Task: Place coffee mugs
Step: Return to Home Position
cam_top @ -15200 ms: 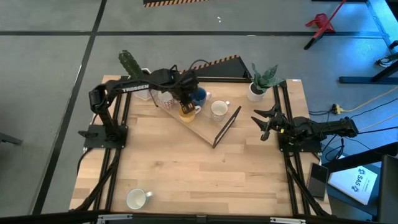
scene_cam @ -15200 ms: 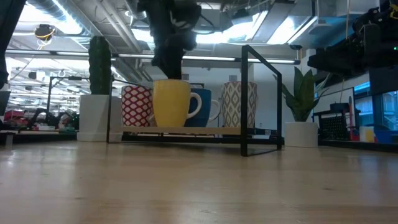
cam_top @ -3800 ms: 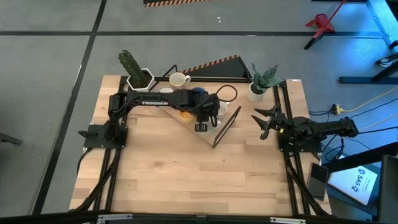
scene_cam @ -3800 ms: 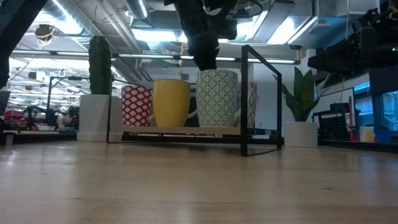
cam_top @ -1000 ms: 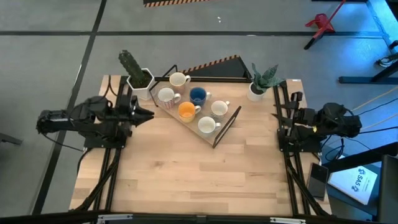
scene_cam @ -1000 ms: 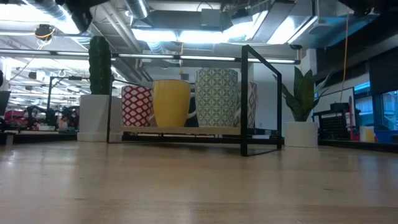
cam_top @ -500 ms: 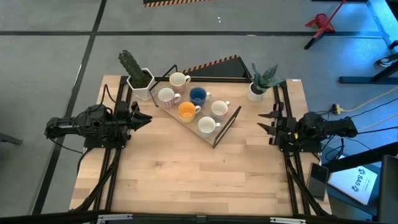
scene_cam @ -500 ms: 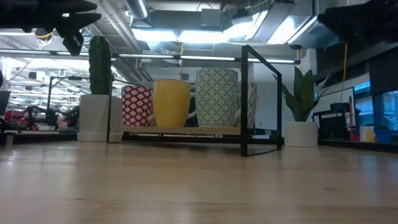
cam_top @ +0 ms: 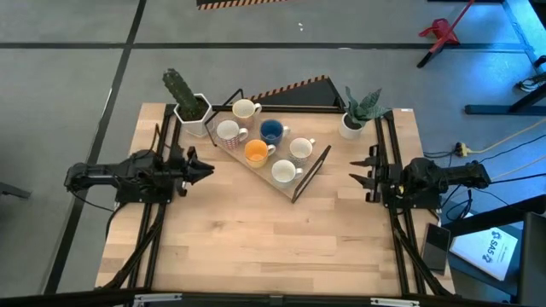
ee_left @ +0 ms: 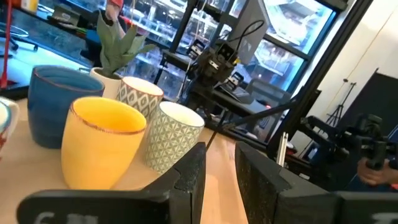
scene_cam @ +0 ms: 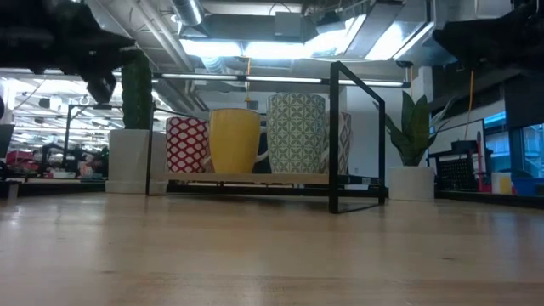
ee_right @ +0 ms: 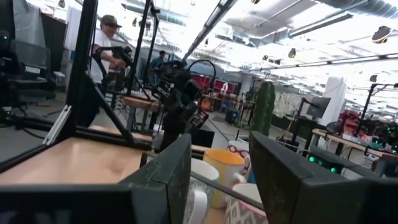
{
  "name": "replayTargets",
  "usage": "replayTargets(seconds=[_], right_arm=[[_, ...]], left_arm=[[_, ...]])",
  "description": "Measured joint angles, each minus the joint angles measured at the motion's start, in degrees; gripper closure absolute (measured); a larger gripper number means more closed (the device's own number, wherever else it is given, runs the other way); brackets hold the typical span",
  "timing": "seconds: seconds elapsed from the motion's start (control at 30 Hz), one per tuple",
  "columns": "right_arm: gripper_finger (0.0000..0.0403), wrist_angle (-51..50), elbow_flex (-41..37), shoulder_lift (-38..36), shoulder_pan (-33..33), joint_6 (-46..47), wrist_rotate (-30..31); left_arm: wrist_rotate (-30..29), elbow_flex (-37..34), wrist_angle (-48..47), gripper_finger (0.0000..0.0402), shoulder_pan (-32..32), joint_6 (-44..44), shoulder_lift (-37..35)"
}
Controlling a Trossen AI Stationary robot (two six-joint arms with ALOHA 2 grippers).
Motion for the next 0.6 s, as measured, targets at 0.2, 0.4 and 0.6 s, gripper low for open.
replayTargets(seconds=[0.2,0.4,0.6], right_arm=[[0.0253,-1.0,0.0,0.0,0.0,-0.1,0.8],[0.0253,-3.5,0.0,0.0,0.0,0.0,1.6],[0.0253,-7.7,0.0,0.0,0.0,0.0,1.5]], left_arm=[[-0.2,-4.9,5.2,0.0321,0.0,-1.7,0.1],[-1.3,-4.9,5.4,0.0321,0.0,0.3,0.0],[-1.0,-4.9,5.0,0.0321,0.0,0.5,0.2]])
